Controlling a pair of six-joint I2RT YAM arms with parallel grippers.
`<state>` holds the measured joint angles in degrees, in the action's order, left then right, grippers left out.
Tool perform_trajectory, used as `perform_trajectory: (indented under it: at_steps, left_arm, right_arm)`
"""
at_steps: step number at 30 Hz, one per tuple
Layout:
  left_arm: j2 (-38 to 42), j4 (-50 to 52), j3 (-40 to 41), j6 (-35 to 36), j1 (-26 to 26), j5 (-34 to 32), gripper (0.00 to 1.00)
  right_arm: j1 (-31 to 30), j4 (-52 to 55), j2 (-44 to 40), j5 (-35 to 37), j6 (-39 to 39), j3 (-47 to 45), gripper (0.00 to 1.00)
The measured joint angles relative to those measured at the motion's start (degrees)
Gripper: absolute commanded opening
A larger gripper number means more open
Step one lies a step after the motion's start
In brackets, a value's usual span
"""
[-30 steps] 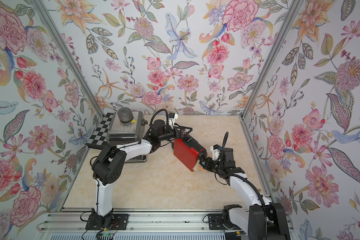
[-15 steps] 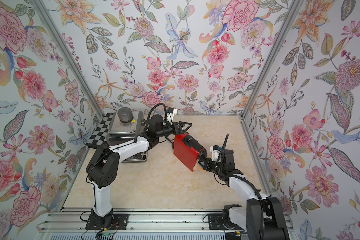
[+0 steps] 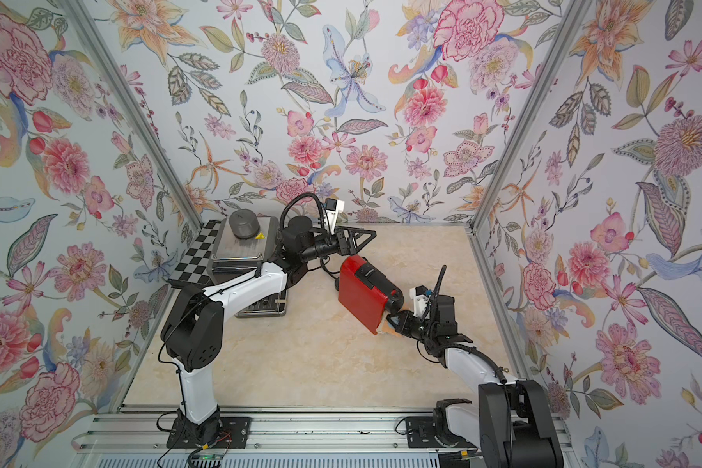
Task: Wipe the surface of a coffee machine
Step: Wipe the dirt from the surface of the coffee machine.
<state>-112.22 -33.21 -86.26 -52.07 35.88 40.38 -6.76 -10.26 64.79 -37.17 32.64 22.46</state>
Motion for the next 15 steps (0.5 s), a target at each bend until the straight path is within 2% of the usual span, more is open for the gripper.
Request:
perform_trajectory:
  at_steps: [3,6,9,15]
  left_arm:
    - [-1.6,-1.5,0.0,-1.1,0.6,0.3,0.99]
    - [-3.0,-3.2,0.0,-2.5,0.9,1.0,0.99]
    - [-4.0,-4.6,0.3,-3.4,1.0,1.2,0.99]
    - [-4.6,-5.6,0.7,-4.2,1.1,1.3,0.99]
  right_arm:
    - [0.0,2.8,-5.4,0.3,0.7,0.0,0.00]
    - [0.0,5.2,-7.4,1.0,0.8,0.0,0.00]
    - [0.1,4.1,-6.1,0.8,0.9,-0.5,0.00]
    - [0.0,-1.7,1.7,0.4,1.3,-1.9,0.00]
